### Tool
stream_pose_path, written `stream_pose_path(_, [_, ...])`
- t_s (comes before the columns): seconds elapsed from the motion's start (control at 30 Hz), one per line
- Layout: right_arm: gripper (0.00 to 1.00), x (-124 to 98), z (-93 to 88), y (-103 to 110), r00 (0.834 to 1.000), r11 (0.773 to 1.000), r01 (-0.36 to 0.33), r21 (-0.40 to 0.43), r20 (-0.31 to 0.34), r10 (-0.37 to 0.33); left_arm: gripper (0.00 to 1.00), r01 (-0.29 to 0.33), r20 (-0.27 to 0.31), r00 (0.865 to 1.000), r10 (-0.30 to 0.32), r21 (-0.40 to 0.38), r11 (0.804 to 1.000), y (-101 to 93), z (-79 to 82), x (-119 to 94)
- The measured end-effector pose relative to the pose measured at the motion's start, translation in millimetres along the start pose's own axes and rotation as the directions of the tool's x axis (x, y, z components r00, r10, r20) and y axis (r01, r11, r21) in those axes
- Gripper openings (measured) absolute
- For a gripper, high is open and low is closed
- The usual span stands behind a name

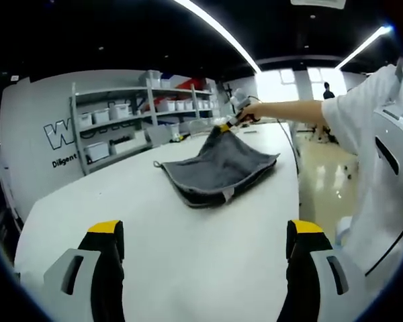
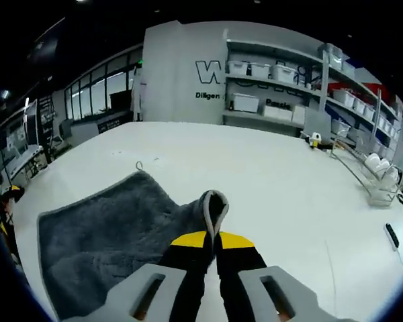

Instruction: Open the folded towel by lifting each exposed corner and separating the folded layers until the towel lies flat within the target outline without major curled edges

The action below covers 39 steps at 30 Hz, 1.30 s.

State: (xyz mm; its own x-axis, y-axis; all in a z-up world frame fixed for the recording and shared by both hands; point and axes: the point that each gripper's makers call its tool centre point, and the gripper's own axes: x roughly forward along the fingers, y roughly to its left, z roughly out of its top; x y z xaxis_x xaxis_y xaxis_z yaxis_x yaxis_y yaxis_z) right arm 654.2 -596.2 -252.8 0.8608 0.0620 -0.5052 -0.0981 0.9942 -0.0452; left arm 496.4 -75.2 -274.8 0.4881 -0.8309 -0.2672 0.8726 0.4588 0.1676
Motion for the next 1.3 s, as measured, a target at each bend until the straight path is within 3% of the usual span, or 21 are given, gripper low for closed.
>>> stream_pose_path(0.2, [0.03, 4, -10.7, -3, 0.999, 0.999, 0.021, -0.024, -0.027, -0.022, 0.99, -0.001, -0.004, 1.0, 0.001, -0.008, 1.0, 0.8, -2.6, 1])
stream_pose_path(0.33, [0.28, 2, -17.4, -9, 0.997, 0.996, 0.047, -0.081, -0.059, -0.052, 0.99, 0.003, -0.005, 1.0, -0.003, -0.008, 1.0, 0.1, -3.4, 2])
stream_pose_path(0.37, [0.3, 0, -17.9, -10, 0.997, 0.995, 0.049, -0.084, -0.06, -0.054, 0.99, 0.003, -0.005, 1.0, -0.003, -0.009, 1.0, 0.2, -3.5, 3])
stream_pose_path(0.77, [0.34, -33, -8.6, -8, 1.0, 0.993, -0.006, -0.116, 0.001, 0.006, 0.99, 0.013, -0.005, 1.0, -0.013, -0.01, 1.0, -1.9, -4.4, 6])
stream_pose_path(1.0, [0.39, -57, -4.3, 19, 0.996, 0.986, -0.064, -0.154, 0.054, 0.073, 0.99, 0.023, -0.003, 1.0, -0.023, -0.006, 1.0, -5.5, -3.4, 8])
stream_pose_path(1.3, [0.51, -87, -10.5, 64, 0.988, 0.968, -0.133, -0.214, 0.051, 0.147, 0.99, 0.031, -0.002, 1.0, -0.031, -0.009, 0.999, -7.3, -3.8, 9])
